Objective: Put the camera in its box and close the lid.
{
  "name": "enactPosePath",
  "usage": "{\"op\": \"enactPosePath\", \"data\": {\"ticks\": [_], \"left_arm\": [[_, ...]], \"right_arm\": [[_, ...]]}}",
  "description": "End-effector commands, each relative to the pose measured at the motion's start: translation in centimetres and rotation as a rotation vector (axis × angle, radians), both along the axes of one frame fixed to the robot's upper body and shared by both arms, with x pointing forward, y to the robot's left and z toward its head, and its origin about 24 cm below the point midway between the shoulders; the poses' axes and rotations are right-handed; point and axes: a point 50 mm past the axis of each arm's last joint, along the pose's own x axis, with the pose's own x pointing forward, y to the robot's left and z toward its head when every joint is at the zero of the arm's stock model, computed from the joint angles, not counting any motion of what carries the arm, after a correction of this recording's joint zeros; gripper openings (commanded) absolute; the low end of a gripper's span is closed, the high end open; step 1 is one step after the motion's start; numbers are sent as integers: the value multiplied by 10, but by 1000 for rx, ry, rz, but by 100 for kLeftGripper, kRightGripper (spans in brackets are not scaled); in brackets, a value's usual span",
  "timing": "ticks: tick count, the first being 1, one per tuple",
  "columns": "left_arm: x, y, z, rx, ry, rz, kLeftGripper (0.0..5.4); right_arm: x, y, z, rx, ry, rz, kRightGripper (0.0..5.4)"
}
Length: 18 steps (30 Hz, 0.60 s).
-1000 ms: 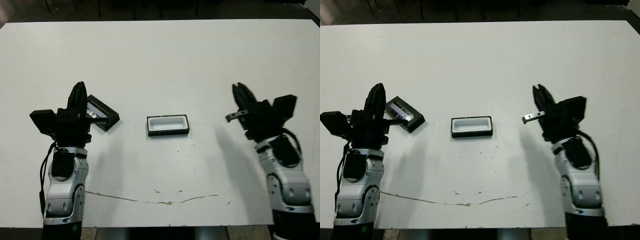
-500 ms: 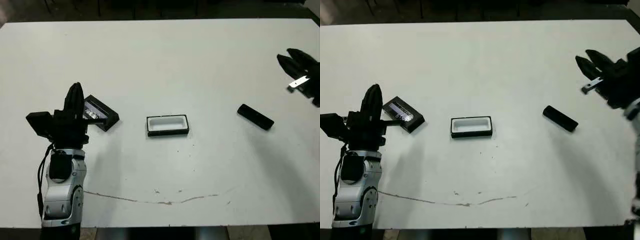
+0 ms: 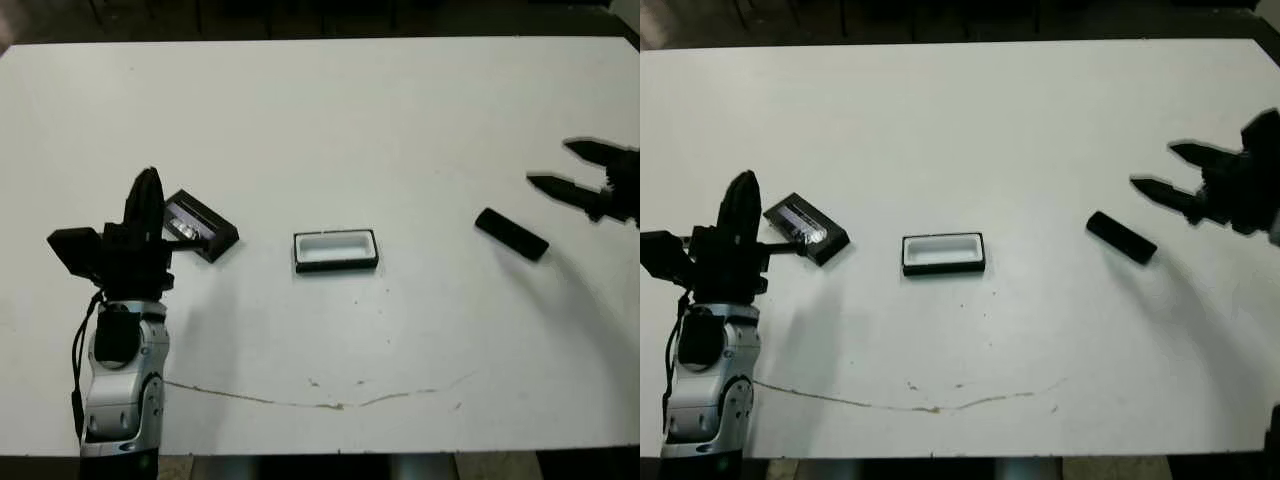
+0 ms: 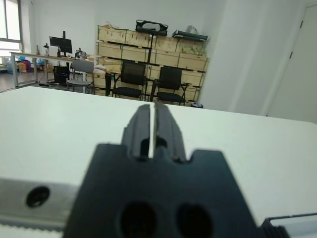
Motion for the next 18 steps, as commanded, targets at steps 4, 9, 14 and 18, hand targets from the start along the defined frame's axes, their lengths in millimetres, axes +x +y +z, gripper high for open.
{"op": "enactPosePath", "data": {"ticks": [4, 9, 14, 18], "left_arm": [[-1, 3, -7, 22, 40, -1, 0], [-1, 4, -7, 26, 41, 0, 0], [0, 3, -8, 38, 39, -6, 0], [0, 3, -9, 45, 36, -4, 0]], "right_arm": [[-3, -6, 2, 29, 89, -14, 500], [-6, -4, 2, -33, 115, -26, 539], [-8, -3, -3, -45, 129, -21, 539], [-10, 0, -4, -34, 147, -7, 539]]}}
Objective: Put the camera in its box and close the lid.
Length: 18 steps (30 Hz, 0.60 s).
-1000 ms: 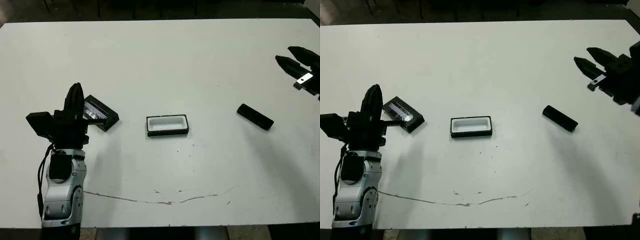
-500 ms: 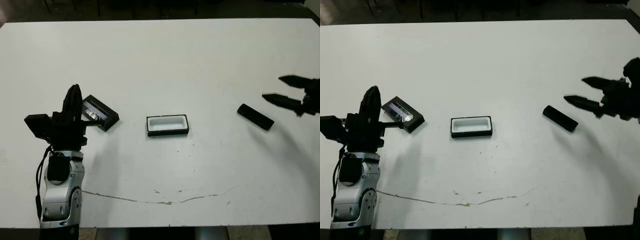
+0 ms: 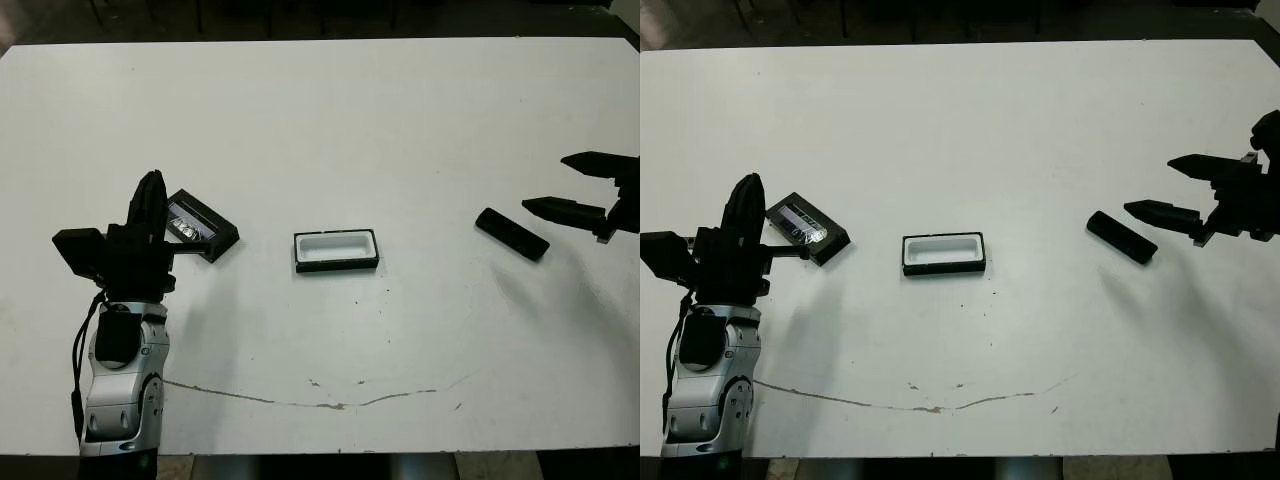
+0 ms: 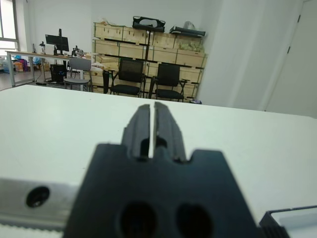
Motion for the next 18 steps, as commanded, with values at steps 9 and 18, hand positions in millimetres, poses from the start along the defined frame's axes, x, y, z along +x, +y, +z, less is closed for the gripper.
{"op": "enactPosePath", "data": {"ticks": [9, 18], "left_arm": [[0, 6, -6, 29, 31, 7, 0], [0, 8, -3, 33, 30, 14, 0]], "right_arm": [[-8, 9, -14, 23, 88, 22, 539], [-12, 6, -34, 60, 176, -18, 539]]}}
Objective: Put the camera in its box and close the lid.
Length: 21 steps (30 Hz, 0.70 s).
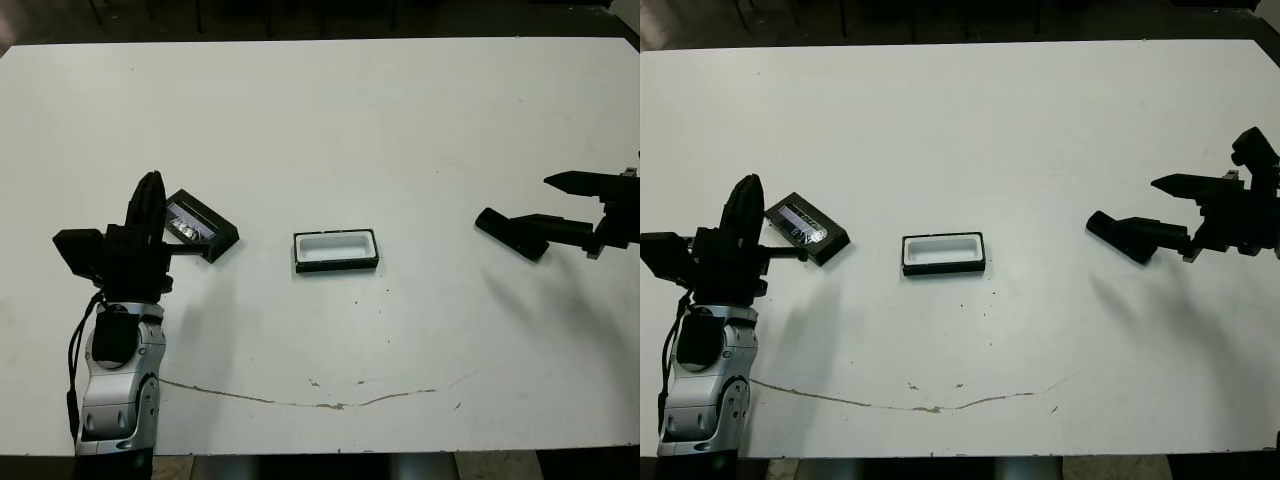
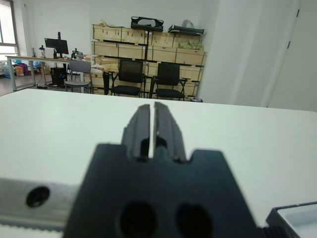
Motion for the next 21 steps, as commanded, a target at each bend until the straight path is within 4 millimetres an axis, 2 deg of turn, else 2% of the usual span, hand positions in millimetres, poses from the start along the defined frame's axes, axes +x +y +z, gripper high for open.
{"op": "enactPosePath", "data": {"ticks": [1, 8, 14, 21], "left_arm": [[-1, 4, -3, 13, 27, 10, 0], [-1, 4, -3, 10, 27, 7, 0], [-1, 5, -3, 13, 25, 4, 0], [-2, 8, -3, 28, 30, 8, 0]], "right_arm": [[-6, -2, -21, 35, 72, -24, 539], [-9, -3, -35, 61, 92, -28, 539], [-12, -1, -43, 4, 128, -39, 539], [-18, -4, -61, 72, 149, -37, 539]]}}
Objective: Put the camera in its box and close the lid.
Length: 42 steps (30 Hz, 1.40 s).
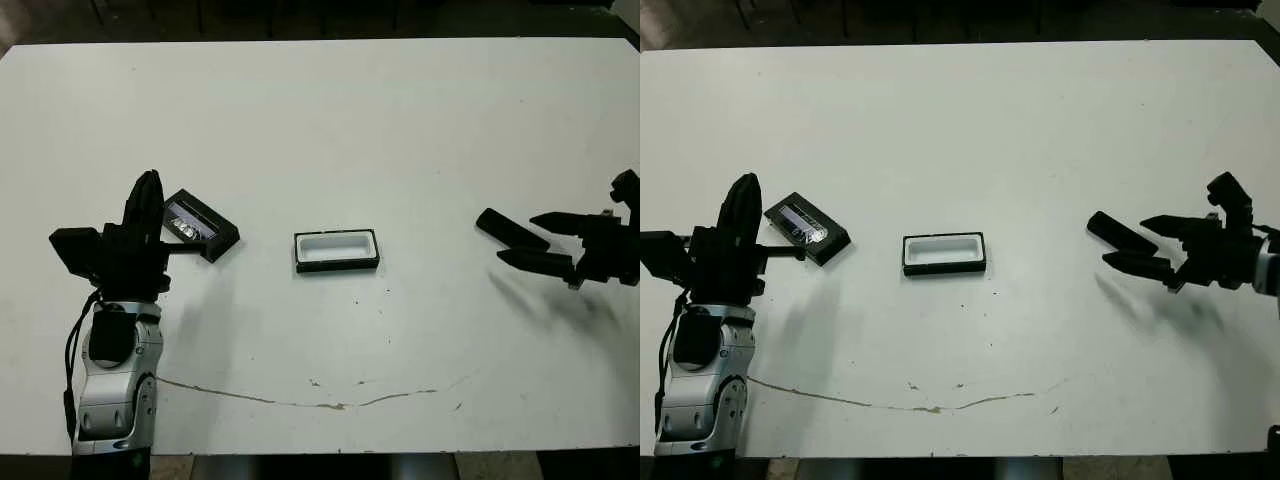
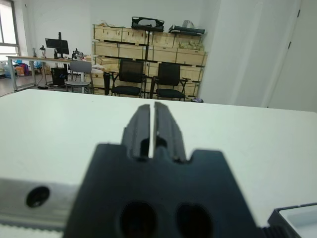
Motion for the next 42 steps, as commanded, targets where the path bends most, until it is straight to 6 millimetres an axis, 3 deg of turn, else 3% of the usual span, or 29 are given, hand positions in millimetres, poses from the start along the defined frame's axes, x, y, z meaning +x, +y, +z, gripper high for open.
{"op": "enactPosePath", "data": {"ticks": [1, 14, 18, 26, 36, 42], "left_arm": [[-2, 6, -5, 21, 33, 11, 0], [-4, 10, -5, 19, 39, 9, 0], [-4, 9, -4, 28, 40, 15, 0], [-3, 8, -3, 25, 39, 3, 0], [-2, 7, -2, 3, 37, 9, 0], [-2, 7, -1, -1, 30, 11, 0]], "right_arm": [[-7, -2, -17, 22, 40, -13, 539], [-11, -3, -30, 26, 48, -71, 539], [-10, -1, -35, -24, -26, -98, 529], [-3, 5, -24, -156, -116, -31, 404], [7, -4, -5, -337, -36, 186, 225], [8, -8, -7, -396, -15, 238, 118]]}}
